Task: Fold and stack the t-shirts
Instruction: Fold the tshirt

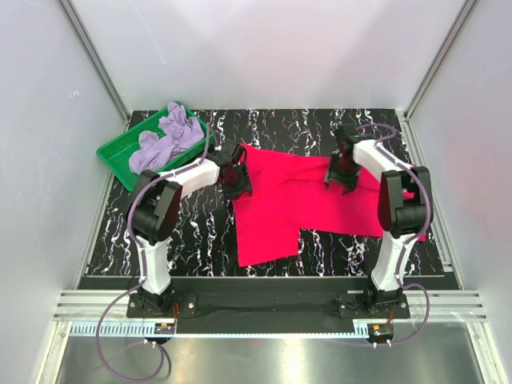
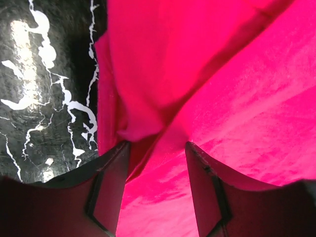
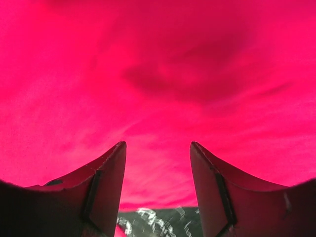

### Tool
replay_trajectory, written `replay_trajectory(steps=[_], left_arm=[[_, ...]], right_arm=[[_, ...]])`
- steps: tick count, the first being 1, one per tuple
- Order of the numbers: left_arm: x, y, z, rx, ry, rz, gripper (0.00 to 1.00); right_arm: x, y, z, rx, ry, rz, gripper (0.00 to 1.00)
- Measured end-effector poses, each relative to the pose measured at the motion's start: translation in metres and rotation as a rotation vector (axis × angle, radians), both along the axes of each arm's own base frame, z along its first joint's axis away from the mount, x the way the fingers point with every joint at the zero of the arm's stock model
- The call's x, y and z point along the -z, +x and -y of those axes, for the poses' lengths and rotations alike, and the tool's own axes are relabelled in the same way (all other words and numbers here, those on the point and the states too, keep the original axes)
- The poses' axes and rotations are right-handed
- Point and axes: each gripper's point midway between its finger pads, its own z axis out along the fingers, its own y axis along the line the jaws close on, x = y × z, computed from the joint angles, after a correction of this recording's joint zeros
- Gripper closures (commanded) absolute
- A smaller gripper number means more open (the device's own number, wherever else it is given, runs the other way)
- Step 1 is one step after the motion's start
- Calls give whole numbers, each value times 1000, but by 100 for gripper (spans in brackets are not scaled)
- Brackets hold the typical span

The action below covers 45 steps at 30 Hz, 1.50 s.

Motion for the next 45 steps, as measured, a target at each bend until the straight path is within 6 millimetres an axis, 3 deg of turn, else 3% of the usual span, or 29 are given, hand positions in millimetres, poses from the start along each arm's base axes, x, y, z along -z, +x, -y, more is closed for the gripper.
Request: replay_trajectory(steps=[3,7,12,18,22,26,28,32,36,42,45], left_arm=[[1,3,-4,-20,21,-33,44],[3,6,-18,-62,27,-57,44],[3,15,-52,-136,40,-64,44],[1,11,-91,-130,113,-68,38],[-17,-1,-75,11,133,-18,39],[-55,-2,-46,172,94,115,38],[-71,5,-35,231,66,168,38],[-91,43,-20,312,43,253,37],[-89,65,-17,346,44,278,26],[-90,109,-4,407,-11,306,26],[-78,120,-1,423,-27,297,26]], right_arm=[[7,-19,-41,-100,44,-43,38],[4,-36,-72,-176,82,-61,37],[-14,-53,-95,-221,147,-42,37],[-27,-66,-95,-238,164,-26,36],[-33,-69,-93,-257,162,-9,36],[-36,-73,-91,-272,159,-3,36],[-37,-74,-90,-278,157,-5,35],[-41,-78,-88,-292,151,-8,35],[-50,-82,-86,-309,147,4,35],[-62,-85,-84,-318,150,36,34],[-64,-91,-82,-318,150,37,35]])
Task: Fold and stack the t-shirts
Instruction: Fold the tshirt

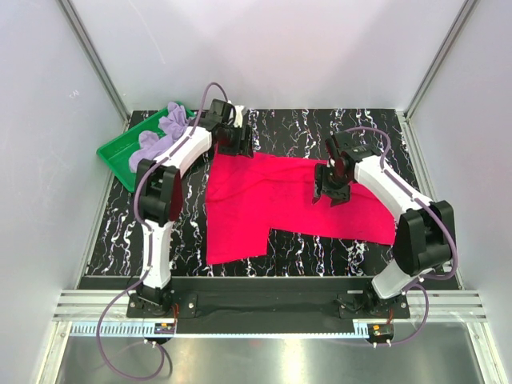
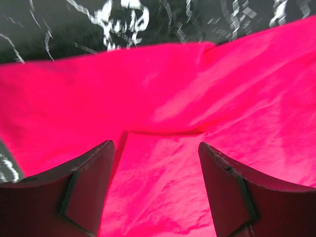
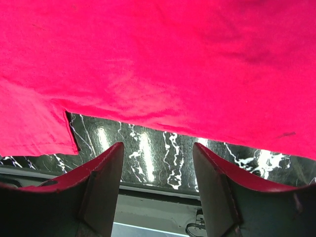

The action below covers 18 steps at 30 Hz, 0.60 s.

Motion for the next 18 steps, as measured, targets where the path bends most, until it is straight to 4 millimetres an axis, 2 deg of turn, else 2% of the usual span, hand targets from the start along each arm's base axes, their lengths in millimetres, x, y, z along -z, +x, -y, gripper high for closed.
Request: replay_trajectory(steps=[4,11,18], left_arm=[[23,-6,0,17,8,-54,26],[38,-13,1,38,3,-77,26],[63,-31,-5,46,19,-140,26]], right_arm=[[-2,-5,2,1,-2,2,34],[-4,-13,5,5,-3,7,34],[1,-20,7,11,-5,-11,34]])
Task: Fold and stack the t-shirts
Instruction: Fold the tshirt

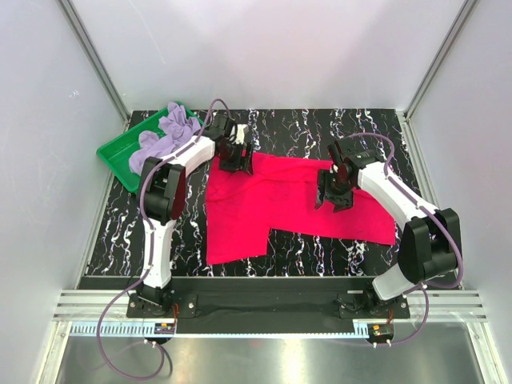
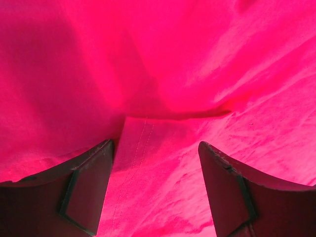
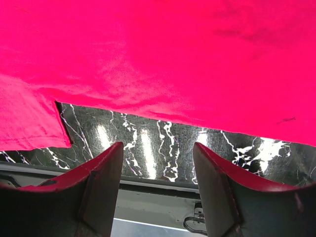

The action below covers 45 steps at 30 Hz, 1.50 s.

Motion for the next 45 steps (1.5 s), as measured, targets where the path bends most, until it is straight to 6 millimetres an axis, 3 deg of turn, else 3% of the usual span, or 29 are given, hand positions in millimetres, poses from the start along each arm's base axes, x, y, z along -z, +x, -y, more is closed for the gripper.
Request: replay_trajectory(steps=[7,14,28,31,36,40,45], left_arm=[[1,-4,5,25,-31,-6,29],[5,-25,22,98,-148,-48,38],[-17,-140,31,200,-230,-88,39],[-28,-154,33,203,-253,-68,39],[-26,-165,42,208,-286,-83,39],[-26,-159,39,185,-248,-58,39],[-60,-105,33,97,-210,68,48]], right_arm=[[3,-3,1,7,0,-8,34],[2,-4,1,10,2,-3,34],[9,-8,1,16,11,-9,34],[9,-6,0,16,15,0,34],[9,-3,0,19,19,8,34],[12,0,-1,21,13,-2,35],[13,14,9,83,4,-14,39]])
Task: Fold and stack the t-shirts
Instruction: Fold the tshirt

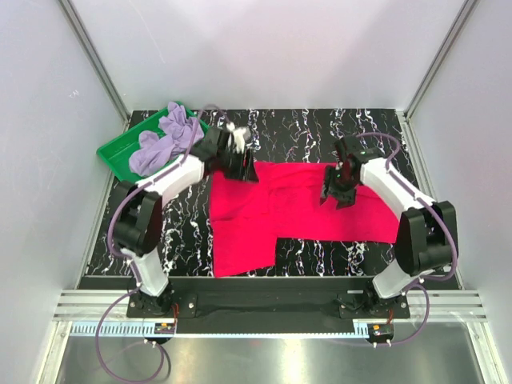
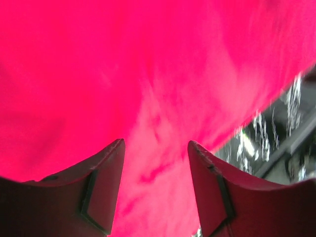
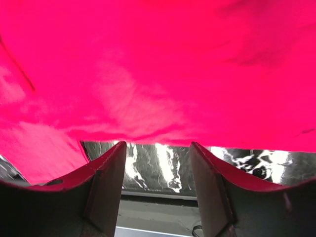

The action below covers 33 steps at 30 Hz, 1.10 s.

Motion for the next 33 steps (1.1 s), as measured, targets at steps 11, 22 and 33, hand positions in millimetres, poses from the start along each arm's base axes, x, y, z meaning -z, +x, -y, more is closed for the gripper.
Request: replay_trajectory(steps=[11,22,33], left_arm=[[20,78,-21,-232,140,-30,45],[60,70,-41,-307,260,-122,43],[65,66,-44,-322,266,-146,42]], right_arm=[[9,76,147,546,-62,-2,46],[18,177,232,599,-207,124,58],[41,196,279,602,-259,114,48]])
